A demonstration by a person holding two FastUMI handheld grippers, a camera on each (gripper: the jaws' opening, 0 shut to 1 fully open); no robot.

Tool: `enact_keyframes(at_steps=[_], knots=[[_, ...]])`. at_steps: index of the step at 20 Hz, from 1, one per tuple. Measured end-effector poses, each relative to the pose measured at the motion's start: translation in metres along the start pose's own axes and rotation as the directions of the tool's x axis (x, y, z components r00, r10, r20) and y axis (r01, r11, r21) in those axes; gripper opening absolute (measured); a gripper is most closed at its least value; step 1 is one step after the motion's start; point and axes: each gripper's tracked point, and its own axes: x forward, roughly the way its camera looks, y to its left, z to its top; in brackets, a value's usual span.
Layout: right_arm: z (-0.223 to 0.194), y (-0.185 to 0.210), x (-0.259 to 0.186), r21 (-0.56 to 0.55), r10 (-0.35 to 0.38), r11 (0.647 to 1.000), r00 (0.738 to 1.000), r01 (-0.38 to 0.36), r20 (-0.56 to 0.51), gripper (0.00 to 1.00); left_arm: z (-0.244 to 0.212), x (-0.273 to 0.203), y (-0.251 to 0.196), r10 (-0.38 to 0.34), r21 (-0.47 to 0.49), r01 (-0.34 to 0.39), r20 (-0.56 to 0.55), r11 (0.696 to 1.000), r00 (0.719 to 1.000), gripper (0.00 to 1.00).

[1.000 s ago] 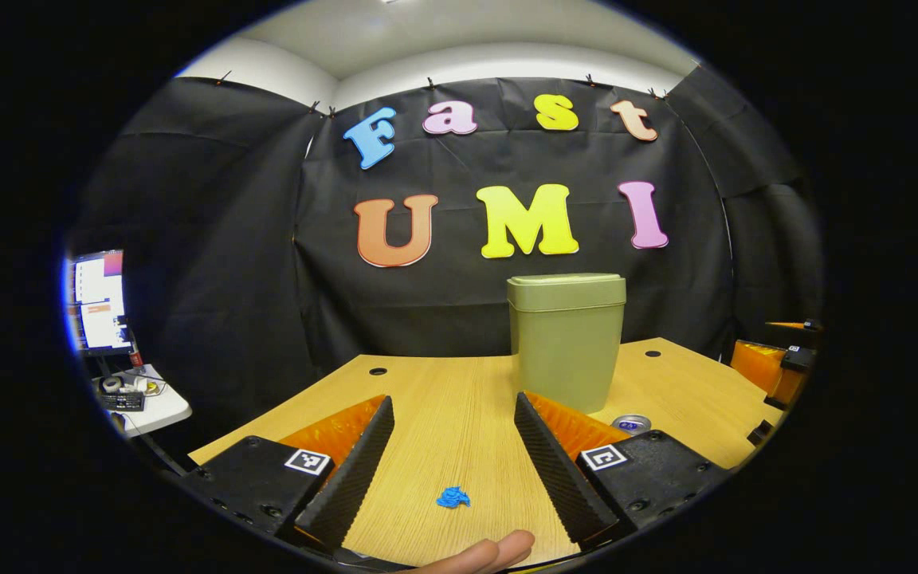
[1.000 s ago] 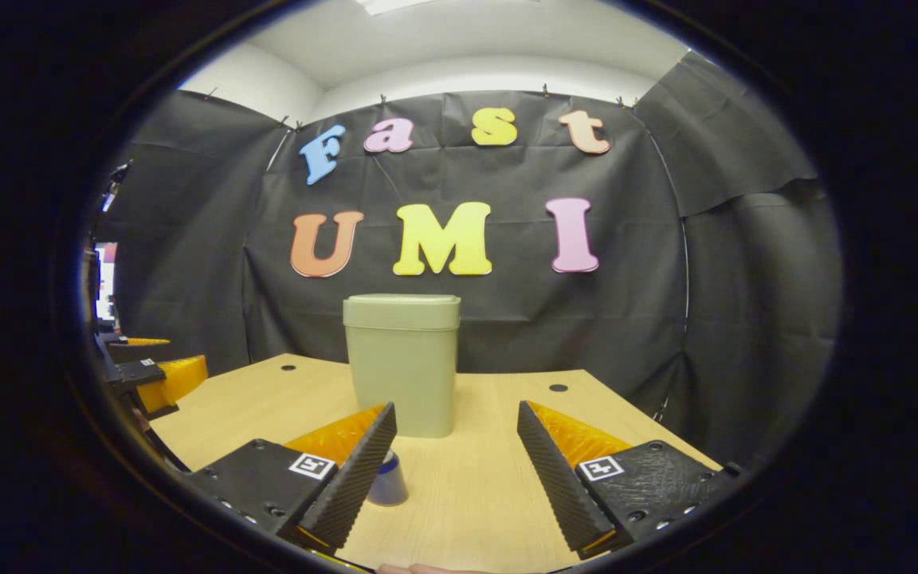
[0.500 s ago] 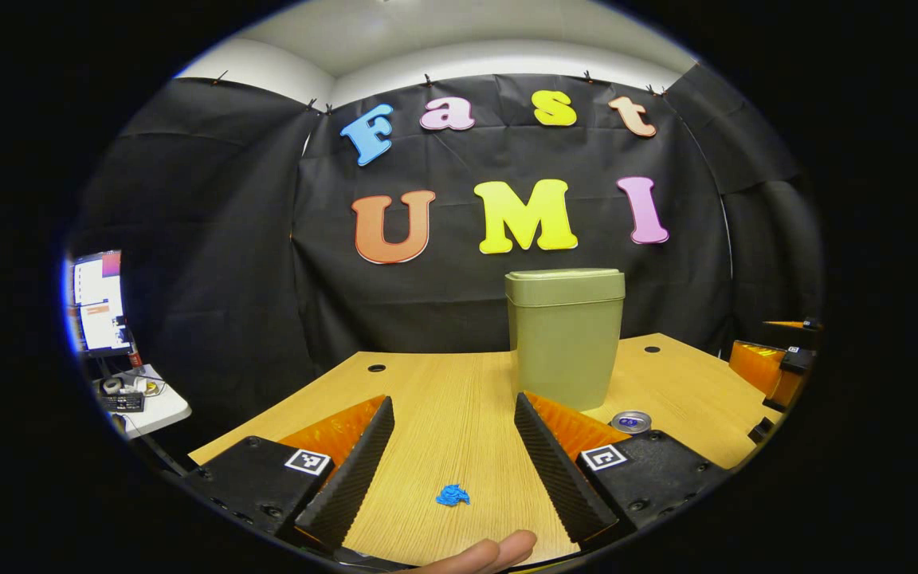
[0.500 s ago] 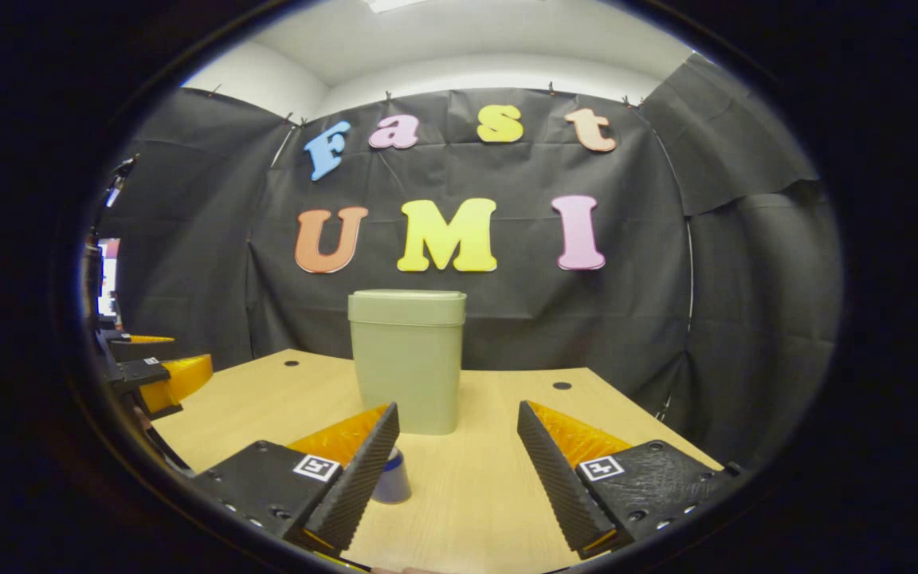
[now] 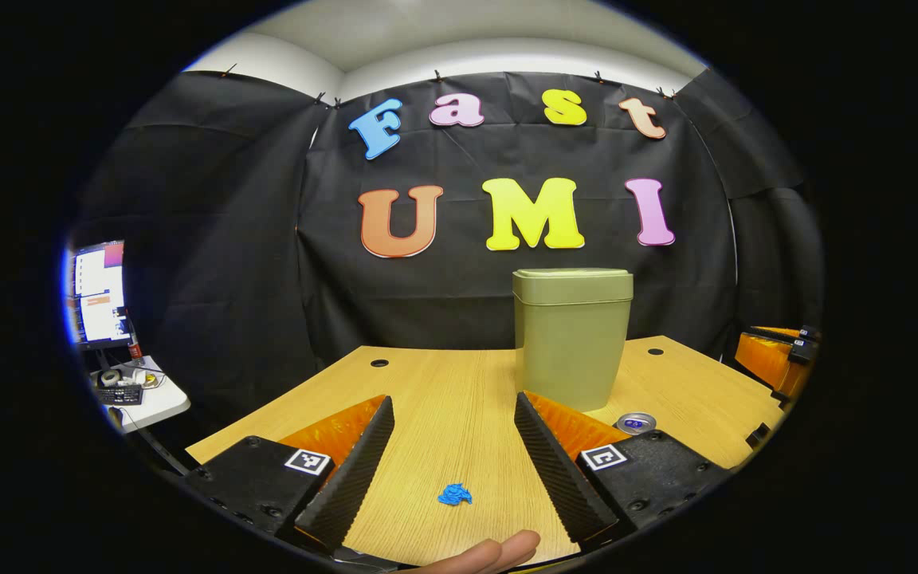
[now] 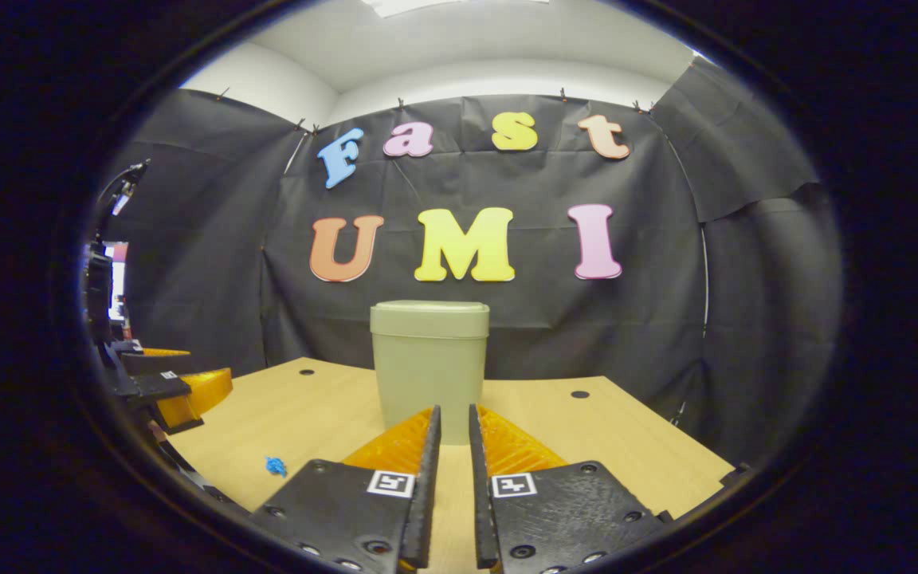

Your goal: Press the lid of the desktop garbage bin to open it, pick up the crumpled paper on the desktop and throw it into the bin, then pick up the pop can on the desktop and drop it into the bin, and finally close the garbage bin lid.

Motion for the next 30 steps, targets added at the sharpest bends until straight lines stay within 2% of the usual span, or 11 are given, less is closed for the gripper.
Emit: enact_keyframes(at_steps=[1,2,3,6,10,11,18,25,27,30], knots=[[0.005,-0.002,-0.011,0.024,-0.013,1.0,1.0,0.013,-0.012,0.11,0.0,-0.001,0.0,-0.002,-0.006,0.002,-0.001,1.0,1.0,0.98],[0.004,0.004,0.003,0.04,-0.008,0.999,1.0,0.009,-0.017,0.04,0.001,-0.001,-0.001,-0.006,-0.011,0.006,-0.003,1.0,1.0,0.98],[0.005,0.009,0.002,0.036,0.0,0.999,1.0,0.001,-0.027,0.0,0.001,-0.002,0.0,-0.011,-0.016,0.01,-0.003,1.0,1.0,0.98],[0.026,0.01,0.023,0.004,-0.02,1.0,1.0,0.02,-0.01,0.0,0.004,-0.003,0.006,-0.011,-0.029,0.011,0.006,1.0,1.0,0.98],[0.065,0.024,0.05,0.013,0.005,1.0,0.999,-0.005,0.033,0.0,0.004,0.001,0.012,0.002,-0.04,-0.002,0.0,0.999,1.0,0.98],[0.072,0.03,0.058,0.027,0.022,0.999,0.999,-0.023,0.03,0.0,0.003,0.002,0.012,0.002,-0.042,-0.002,-0.004,0.999,1.0,0.98],[0.122,0.034,0.118,0.045,0.027,0.999,1.0,-0.027,-0.005,0.0,0.002,0.004,0.014,-0.012,-0.053,0.011,-0.008,0.999,1.0,0.98],[0.111,0.052,0.215,-0.015,-0.001,1.0,0.993,-0.001,-0.114,0.0,0.002,0.004,0.015,-0.013,-0.05,0.013,-0.003,0.999,1.0,0.98],[0.096,0.052,0.241,0.011,-0.03,0.999,0.982,0.033,-0.184,0.0,0.001,0.005,0.016,-0.027,-0.056,0.026,-0.005,0.998,1.0,0.98],[0.1,0.051,0.266,-0.035,-0.089,0.996,0.98,0.084,-0.18,0.0,0.002,0.007,0.024,-0.017,-0.061,0.017,-0.005,0.998,1.0,0.98]])
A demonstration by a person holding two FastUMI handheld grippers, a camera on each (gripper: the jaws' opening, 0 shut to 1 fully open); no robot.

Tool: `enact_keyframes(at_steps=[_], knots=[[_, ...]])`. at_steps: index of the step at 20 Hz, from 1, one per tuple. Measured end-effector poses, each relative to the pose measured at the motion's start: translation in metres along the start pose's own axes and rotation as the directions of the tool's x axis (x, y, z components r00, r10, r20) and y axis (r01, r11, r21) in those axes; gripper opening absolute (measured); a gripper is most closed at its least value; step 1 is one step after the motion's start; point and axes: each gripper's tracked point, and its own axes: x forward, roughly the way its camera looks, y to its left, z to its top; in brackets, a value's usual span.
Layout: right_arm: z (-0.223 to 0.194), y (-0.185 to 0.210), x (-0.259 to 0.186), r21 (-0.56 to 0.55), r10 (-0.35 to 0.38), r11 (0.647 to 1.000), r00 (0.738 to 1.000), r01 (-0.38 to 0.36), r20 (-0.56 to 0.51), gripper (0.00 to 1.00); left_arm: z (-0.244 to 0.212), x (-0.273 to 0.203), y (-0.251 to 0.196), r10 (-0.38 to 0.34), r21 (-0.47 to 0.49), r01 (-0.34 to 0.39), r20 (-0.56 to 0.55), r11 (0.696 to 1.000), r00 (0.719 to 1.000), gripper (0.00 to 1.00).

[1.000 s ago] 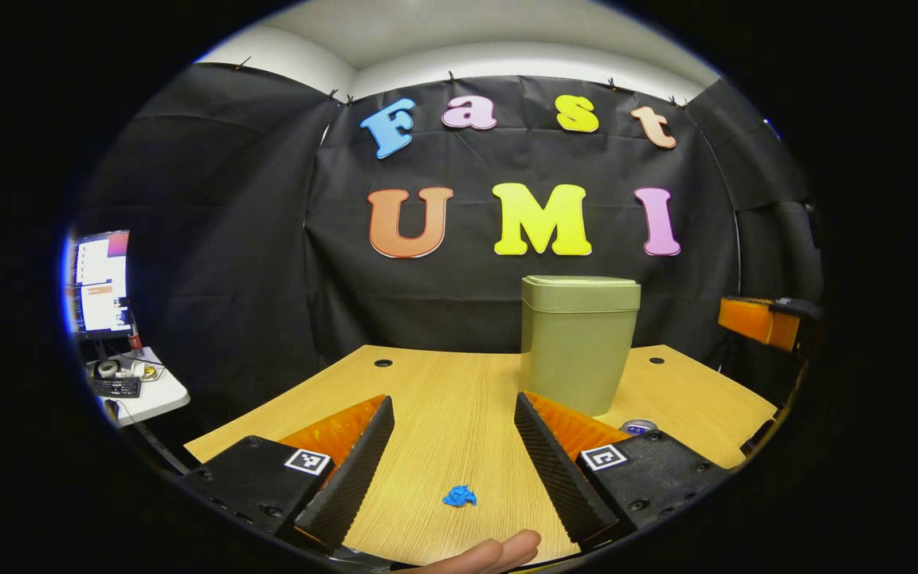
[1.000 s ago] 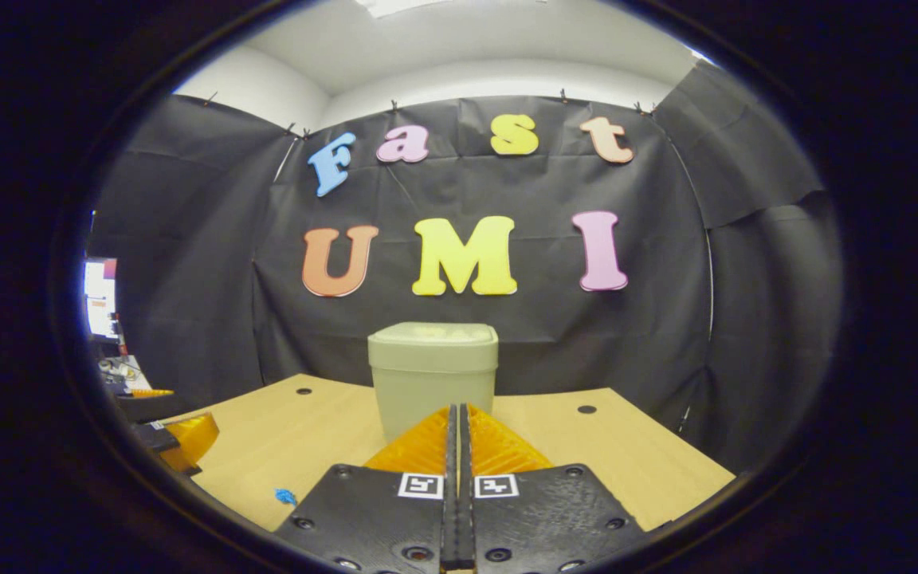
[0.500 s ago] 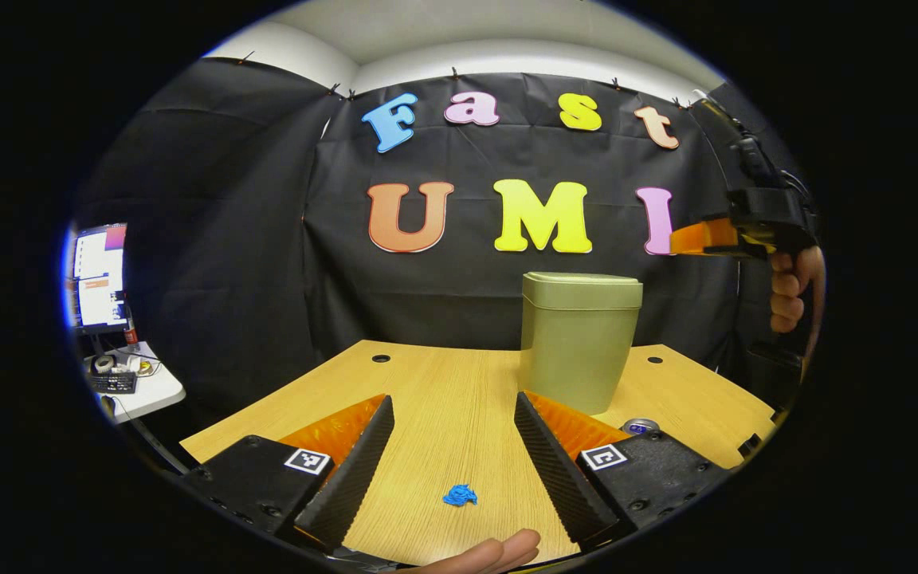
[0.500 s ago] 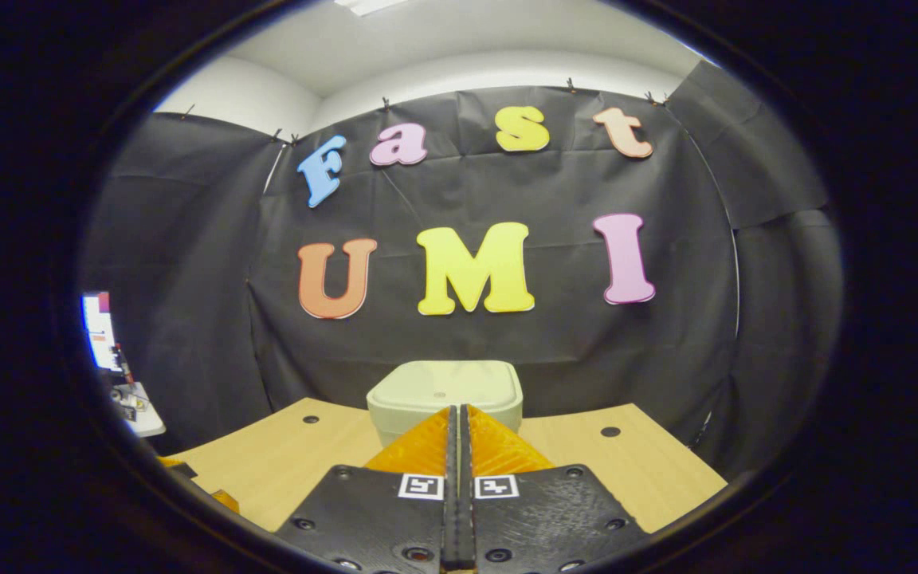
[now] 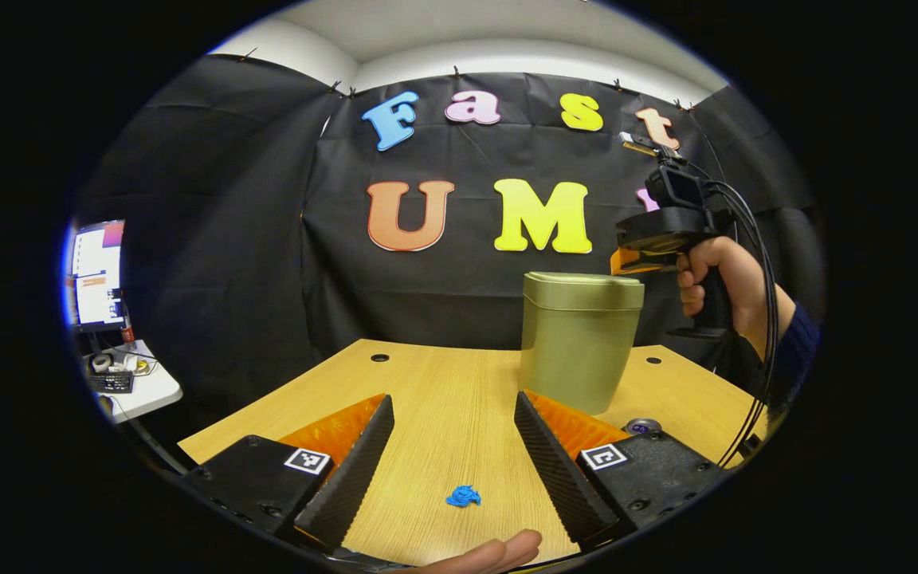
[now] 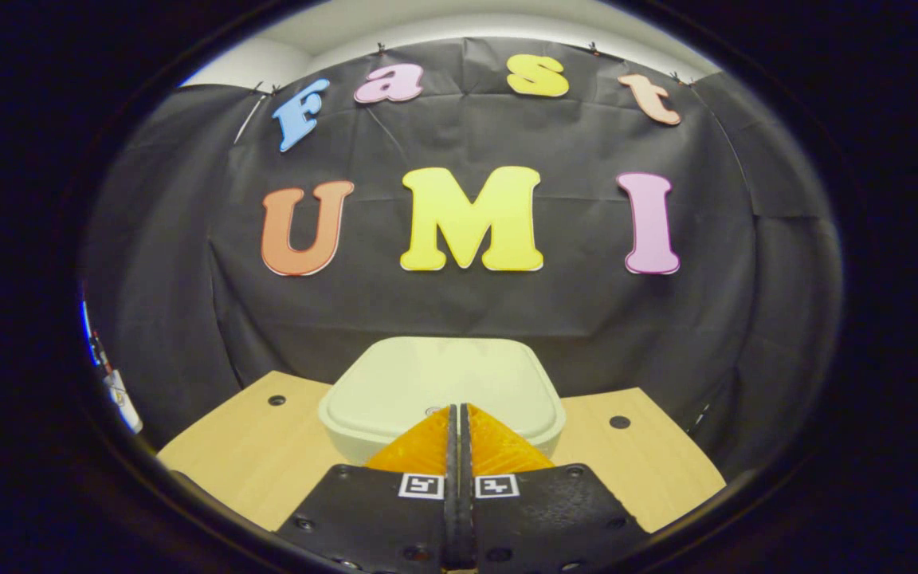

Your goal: Press the lid of the desktop garbage bin to open it, pick up the crumpled paper on the desktop and throw it into the bin, then pick up the pop can on the desktop and drop it into the bin, and finally close the garbage bin lid.

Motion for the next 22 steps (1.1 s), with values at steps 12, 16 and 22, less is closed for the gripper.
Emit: enact_keyframes(at_steps=[12,16,22], knots=[[-0.012,0.019,0.026,0.068,0.061,0.996,0.995,-0.056,-0.082,0.0,-0.003,0.007,0.018,0.019,-0.031,-0.02,-0.024,0.999,1.0,0.98],[-0.018,0.017,0.024,-0.049,0.015,0.999,0.996,-0.019,-0.088,0.0,-0.005,0.008,0.017,0.02,-0.034,-0.02,-0.028,0.999,0.999,0.98],[-0.003,0.009,0.013,0.021,-0.007,1.0,1.0,0.006,0.025,0.0,-0.011,0.012,0.014,0.017,-0.027,-0.018,-0.045,0.999,0.999,0.98]])
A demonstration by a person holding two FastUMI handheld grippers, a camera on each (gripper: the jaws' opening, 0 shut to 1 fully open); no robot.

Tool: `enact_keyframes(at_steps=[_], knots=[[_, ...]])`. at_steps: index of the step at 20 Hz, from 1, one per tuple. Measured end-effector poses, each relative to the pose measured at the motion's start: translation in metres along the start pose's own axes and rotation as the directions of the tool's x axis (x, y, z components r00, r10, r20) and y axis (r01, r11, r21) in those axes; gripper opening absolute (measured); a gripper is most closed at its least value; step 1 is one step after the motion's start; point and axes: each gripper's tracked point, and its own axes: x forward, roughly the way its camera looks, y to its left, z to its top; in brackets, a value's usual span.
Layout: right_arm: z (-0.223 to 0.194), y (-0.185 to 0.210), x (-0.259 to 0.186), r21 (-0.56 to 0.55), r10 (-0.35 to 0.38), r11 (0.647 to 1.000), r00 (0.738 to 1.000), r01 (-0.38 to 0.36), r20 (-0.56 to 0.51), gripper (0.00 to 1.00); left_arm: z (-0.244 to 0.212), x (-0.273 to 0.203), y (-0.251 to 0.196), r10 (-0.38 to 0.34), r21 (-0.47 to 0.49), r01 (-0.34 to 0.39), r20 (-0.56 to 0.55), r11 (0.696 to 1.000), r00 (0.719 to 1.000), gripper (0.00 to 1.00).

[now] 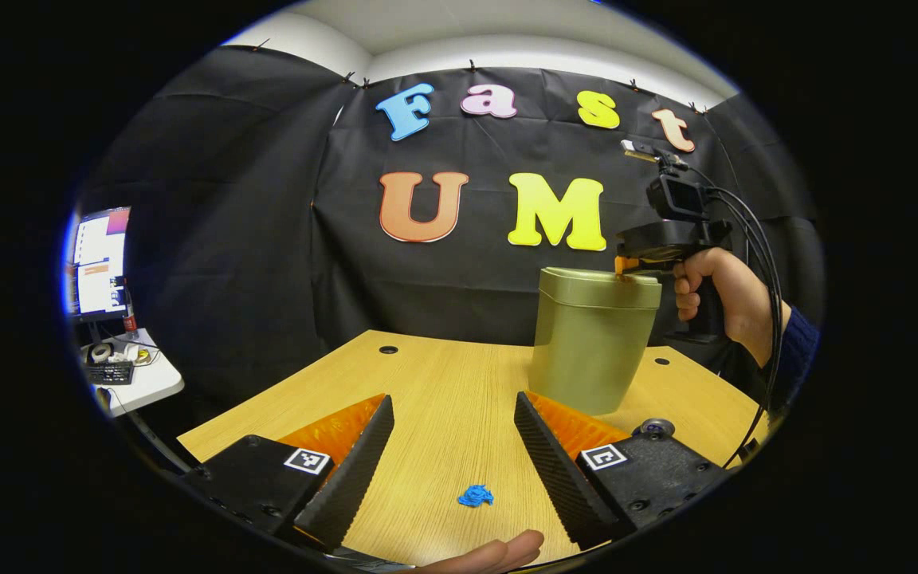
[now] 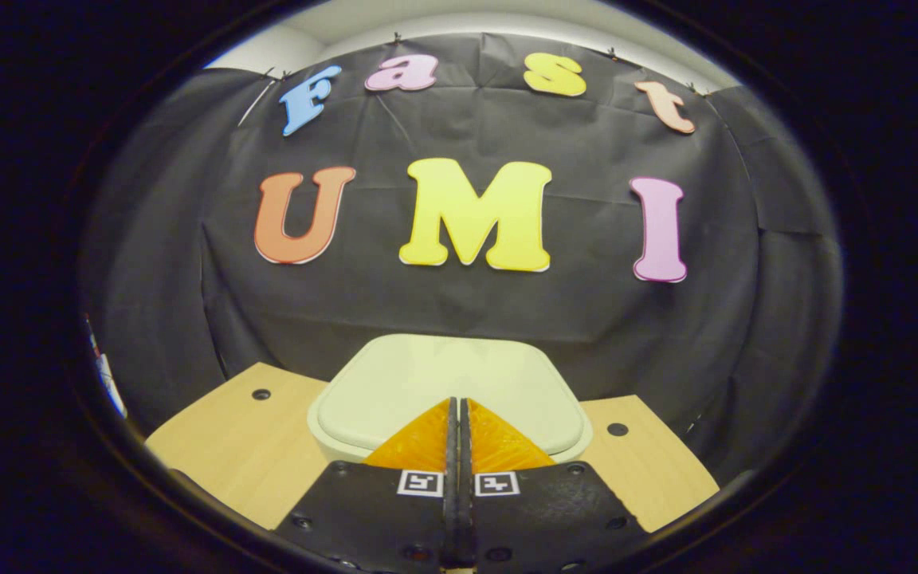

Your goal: Press the lid of the desktop garbage bin to open it, pick up the crumpled paper on the desktop and throw it into the bin, then pick up the pop can on the desktop and drop it into the bin, and finally close the garbage bin lid.

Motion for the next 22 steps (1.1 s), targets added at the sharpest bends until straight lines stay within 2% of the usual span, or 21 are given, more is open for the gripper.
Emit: enact_keyframes(at_steps=[2,6,11,16,19,22], knots=[[0.005,0.004,-0.01,0.06,0.03,0.998,0.999,-0.031,0.016,0.0,-0.002,0.002,0.003,0.01,-0.003,-0.01,-0.007,1.0,1.0,0.98],[0.023,-0.003,-0.036,0.055,0.034,0.998,0.996,-0.039,0.082,0.0,-0.006,0.004,0.003,0.012,-0.013,-0.012,-0.023,1.0,1.0,0.98],[0.014,-0.003,-0.071,0.048,0.067,0.996,0.994,-0.071,0.086,0.0,-0.007,0.006,0.003,0.015,-0.007,-0.016,-0.027,1.0,1.0,0.98],[-0.01,-0.008,-0.106,-0.009,0.1,0.995,0.991,-0.099,0.09,0.01,-0.01,0.009,0.004,0.016,0.012,-0.016,-0.028,1.0,0.999,0.98],[-0.02,-0.019,-0.125,-0.018,0.083,0.996,0.989,-0.082,0.118,0.54,-0.016,0.012,0.005,0.009,0.011,-0.008,-0.051,1.0,0.999,0.98],[-0.035,-0.023,-0.14,-0.062,0.086,0.995,0.988,-0.078,0.128,0.86,-0.02,0.015,0.012,0.032,0.006,-0.032,-0.067,0.999,0.997,0.98]])
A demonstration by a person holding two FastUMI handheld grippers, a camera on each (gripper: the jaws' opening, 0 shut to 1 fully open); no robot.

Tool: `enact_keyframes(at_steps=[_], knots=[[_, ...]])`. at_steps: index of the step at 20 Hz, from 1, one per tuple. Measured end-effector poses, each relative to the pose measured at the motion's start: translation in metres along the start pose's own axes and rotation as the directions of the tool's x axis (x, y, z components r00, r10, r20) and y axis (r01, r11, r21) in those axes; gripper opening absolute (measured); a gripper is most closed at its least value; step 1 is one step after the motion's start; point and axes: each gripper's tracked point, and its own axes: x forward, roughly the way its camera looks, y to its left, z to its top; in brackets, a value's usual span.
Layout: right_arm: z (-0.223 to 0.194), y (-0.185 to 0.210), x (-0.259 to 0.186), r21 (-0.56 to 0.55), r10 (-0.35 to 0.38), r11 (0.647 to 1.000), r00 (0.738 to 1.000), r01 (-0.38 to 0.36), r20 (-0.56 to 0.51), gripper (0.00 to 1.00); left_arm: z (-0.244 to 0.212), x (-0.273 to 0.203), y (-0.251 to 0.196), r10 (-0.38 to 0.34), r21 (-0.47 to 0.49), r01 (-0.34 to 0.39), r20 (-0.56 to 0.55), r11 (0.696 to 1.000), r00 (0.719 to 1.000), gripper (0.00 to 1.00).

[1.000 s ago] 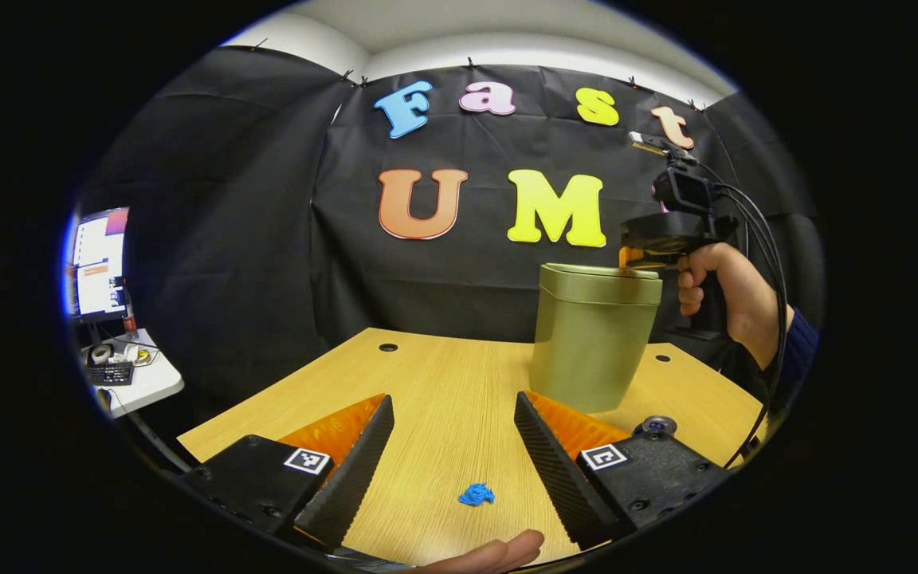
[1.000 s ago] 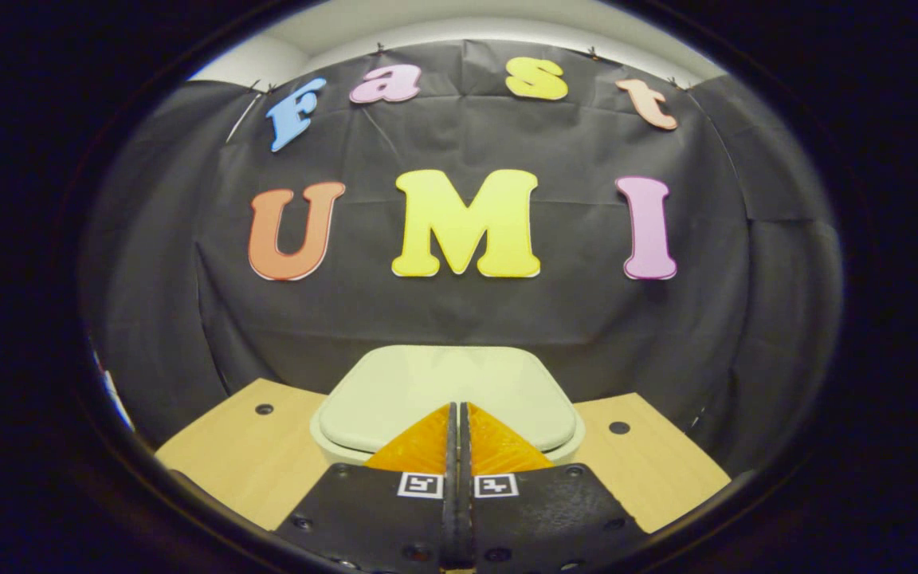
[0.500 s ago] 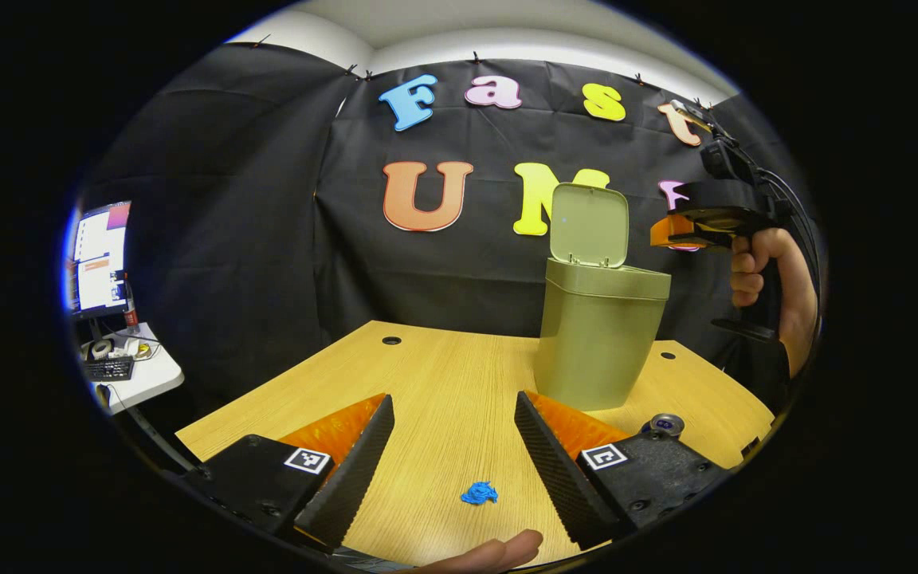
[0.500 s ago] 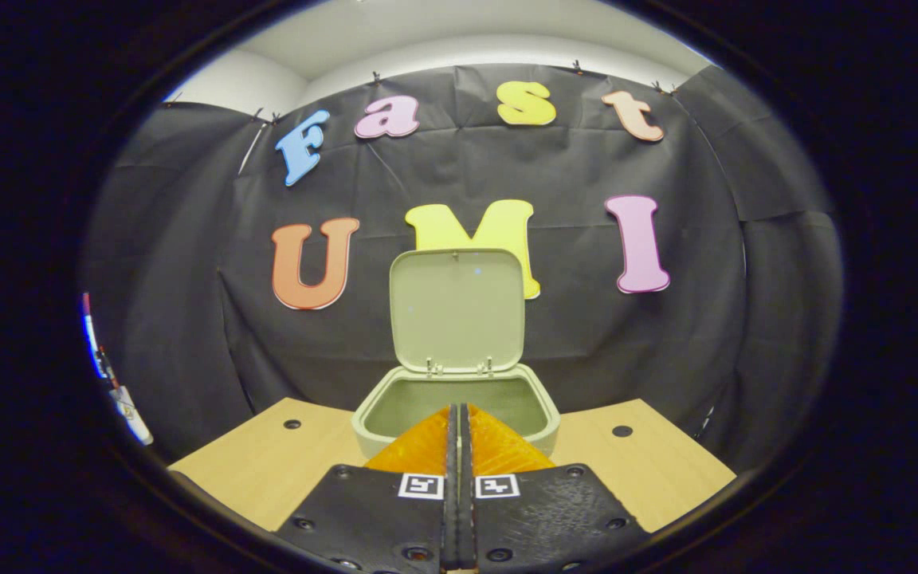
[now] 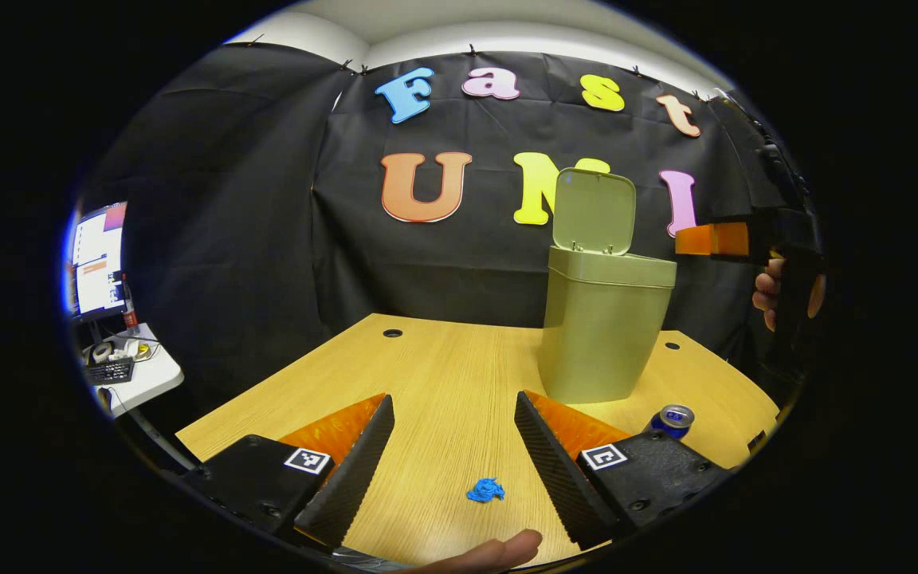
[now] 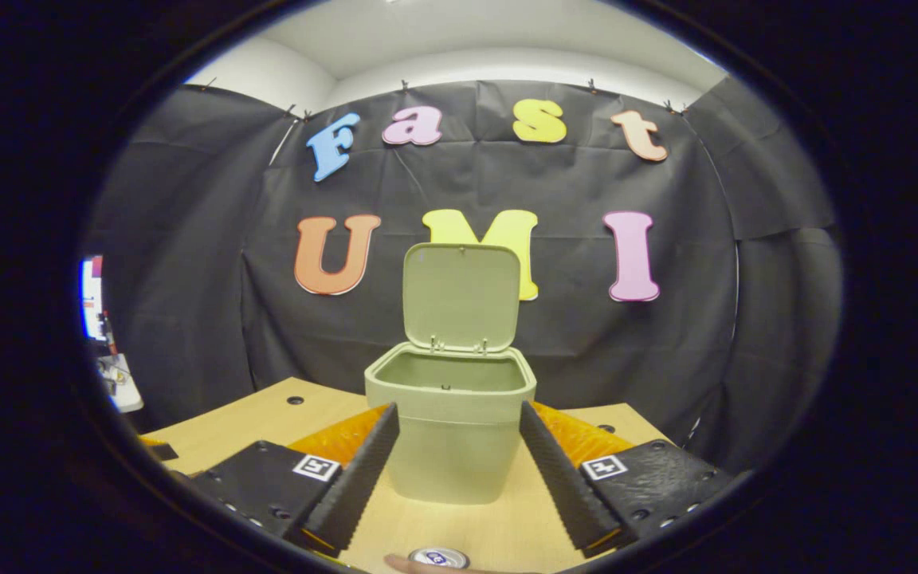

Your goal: Press the lid of the desktop garbage bin to open it, pick up the crumpled paper on the desktop and throw it into the bin, then pick up the pop can on the desktop and drop it into the bin, and finally close the garbage bin lid.

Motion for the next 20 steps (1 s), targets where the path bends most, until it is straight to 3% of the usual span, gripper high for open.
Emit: enact_keyframes(at_steps=[1,7,12,13,17,18,20], knots=[[-0.004,0.0,-0.006,-0.002,0.003,1.0,1.0,-0.003,0.0,0.97,-0.001,0.002,0.001,0.004,0.003,-0.004,-0.001,1.0,1.0,0.98],[-0.033,0.014,-0.056,-0.011,0.089,0.996,0.996,-0.089,0.0,0.95,-0.015,0.016,0.01,0.036,0.026,-0.035,-0.042,0.999,0.998,0.98],[-0.071,0.02,-0.096,-0.025,0.152,0.988,0.988,-0.152,-0.004,0.98,-0.053,0.032,-0.003,-0.009,0.018,0.011,-0.154,1.0,0.988,0.98],[-0.079,0.019,-0.101,-0.015,0.156,0.988,0.988,-0.156,-0.007,0.95,-0.062,0.035,-0.006,-0.018,0.022,0.022,-0.175,1.0,0.984,0.98],[-0.105,0.019,-0.114,-0.005,0.219,0.976,0.974,-0.22,-0.051,0.95,-0.114,0.044,-0.027,-0.067,0.025,0.078,-0.309,0.997,0.949,0.99],[-0.105,0.015,-0.116,0.013,0.227,0.974,0.972,-0.227,-0.055,0.92,-0.123,0.042,-0.03,-0.068,0.031,0.083,-0.334,0.996,0.94,0.99],[-0.108,0.001,-0.116,0.045,0.217,0.976,0.975,-0.215,-0.055,0.95,-0.145,0.035,-0.035,-0.076,0.029,0.094,-0.381,0.995,0.921,0.99]])
